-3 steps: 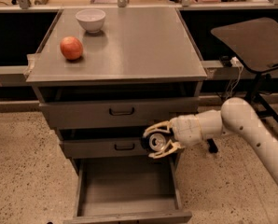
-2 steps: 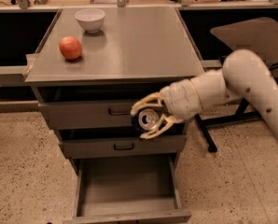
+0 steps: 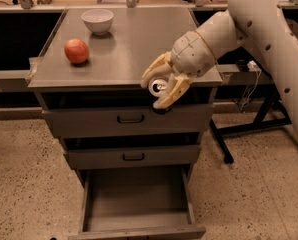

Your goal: Pick pepsi can from bottom drawer and place on counter

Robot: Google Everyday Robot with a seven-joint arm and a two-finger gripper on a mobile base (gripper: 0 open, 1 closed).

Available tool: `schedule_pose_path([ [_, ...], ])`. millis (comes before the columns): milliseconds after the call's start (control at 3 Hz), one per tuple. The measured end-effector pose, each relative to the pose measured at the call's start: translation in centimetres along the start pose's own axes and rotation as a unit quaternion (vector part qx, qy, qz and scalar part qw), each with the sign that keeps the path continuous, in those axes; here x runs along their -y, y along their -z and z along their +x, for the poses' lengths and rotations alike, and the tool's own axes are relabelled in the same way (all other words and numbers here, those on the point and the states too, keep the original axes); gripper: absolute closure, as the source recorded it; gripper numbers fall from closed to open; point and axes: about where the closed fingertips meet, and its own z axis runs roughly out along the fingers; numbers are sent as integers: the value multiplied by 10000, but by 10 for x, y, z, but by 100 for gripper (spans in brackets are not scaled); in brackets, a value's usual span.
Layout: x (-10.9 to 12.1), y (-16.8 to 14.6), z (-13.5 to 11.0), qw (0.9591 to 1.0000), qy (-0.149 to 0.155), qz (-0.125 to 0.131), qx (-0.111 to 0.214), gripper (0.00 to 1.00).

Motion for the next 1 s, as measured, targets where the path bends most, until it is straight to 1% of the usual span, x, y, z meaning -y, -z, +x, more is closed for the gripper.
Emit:
schedule_pose_path([
  [333,9,14,5,9994,-211,257,-38,100],
  [667,15,12,4,9993,-199,320,-18,100],
  [1000,49,12,-9,9960,-389,735,336,100],
])
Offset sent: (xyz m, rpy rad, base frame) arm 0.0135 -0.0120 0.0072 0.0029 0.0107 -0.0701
